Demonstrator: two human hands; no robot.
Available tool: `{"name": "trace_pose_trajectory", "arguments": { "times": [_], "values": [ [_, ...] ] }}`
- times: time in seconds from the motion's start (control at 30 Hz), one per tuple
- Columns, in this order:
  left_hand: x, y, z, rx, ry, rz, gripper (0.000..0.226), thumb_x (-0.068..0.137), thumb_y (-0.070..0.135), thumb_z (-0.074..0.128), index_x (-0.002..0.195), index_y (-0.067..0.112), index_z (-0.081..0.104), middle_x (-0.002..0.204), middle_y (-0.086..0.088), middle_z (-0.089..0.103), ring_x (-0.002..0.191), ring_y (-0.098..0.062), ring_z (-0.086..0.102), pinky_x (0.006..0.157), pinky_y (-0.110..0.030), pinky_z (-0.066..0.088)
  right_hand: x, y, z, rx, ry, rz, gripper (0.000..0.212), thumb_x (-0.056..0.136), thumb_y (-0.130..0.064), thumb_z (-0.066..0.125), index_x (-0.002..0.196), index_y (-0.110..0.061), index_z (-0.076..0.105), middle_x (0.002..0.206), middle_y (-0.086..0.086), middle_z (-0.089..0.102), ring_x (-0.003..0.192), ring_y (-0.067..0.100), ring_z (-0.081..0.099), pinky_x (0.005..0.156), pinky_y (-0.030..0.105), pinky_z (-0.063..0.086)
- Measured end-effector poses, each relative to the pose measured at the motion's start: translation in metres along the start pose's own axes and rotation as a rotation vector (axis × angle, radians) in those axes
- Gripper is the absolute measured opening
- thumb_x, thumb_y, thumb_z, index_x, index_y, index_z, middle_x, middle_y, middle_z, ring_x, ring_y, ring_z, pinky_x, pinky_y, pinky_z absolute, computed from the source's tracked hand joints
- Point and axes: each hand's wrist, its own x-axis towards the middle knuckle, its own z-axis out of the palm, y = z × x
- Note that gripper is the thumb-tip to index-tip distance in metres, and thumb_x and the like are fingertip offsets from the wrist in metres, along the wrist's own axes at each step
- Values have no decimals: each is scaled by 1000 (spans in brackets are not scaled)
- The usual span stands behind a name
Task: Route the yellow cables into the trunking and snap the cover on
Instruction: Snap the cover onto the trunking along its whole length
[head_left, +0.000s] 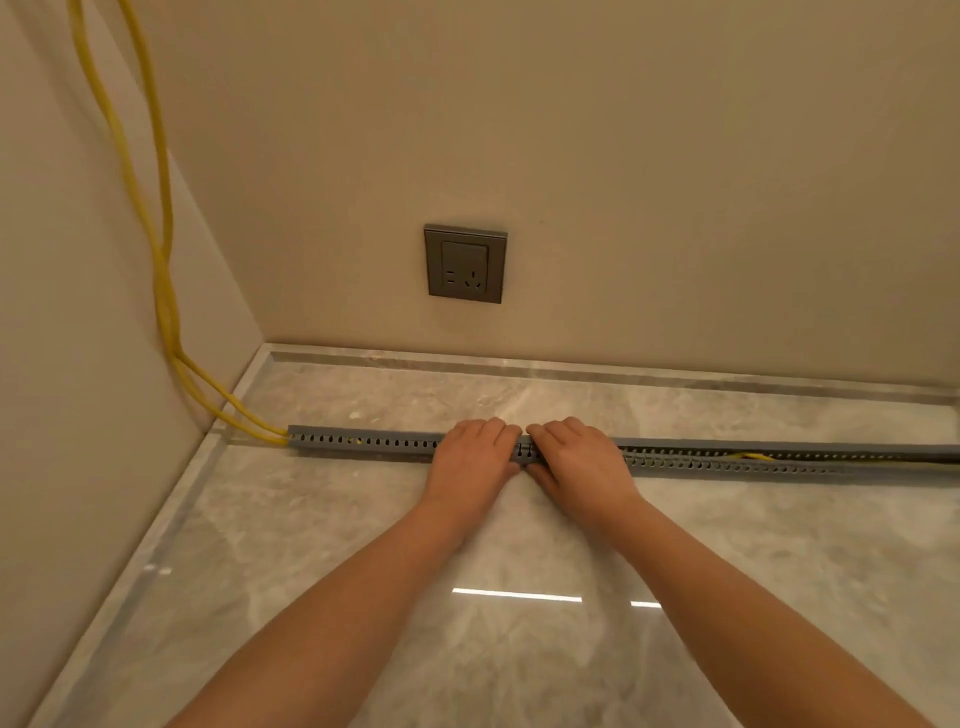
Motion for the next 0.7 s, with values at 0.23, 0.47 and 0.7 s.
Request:
{"name": "trace_pose_trajectory", "arguments": {
  "times": [0.23,0.47,0.7],
  "values": [
    [9,-3,2,1,21,5,37,72,32,79,104,15,68,86,-2,67,76,-24,63,70,-34,49,10,8,-5,54,-67,-84,36,94,-36,52,121,-12,58,105,7,67,96,28,60,69,36,44],
    [9,-3,3,-34,30,-10,30,75,30,78,99,15,69,84,-1,68,74,-23,63,64,-33,49,12,13,-3,96,-26,-97,24,89,-34,59,90,-11,62,76,6,66,73,29,61,52,32,37],
    [7,-1,-3,-79,9,-43,35,87,33,64,118,17,62,105,-1,64,95,-22,59,81,-35,45,13,17,-10,196,-121,-42,32,90,-44,51,111,-23,61,97,-1,62,95,20,55,70,34,46]
  ]
}}
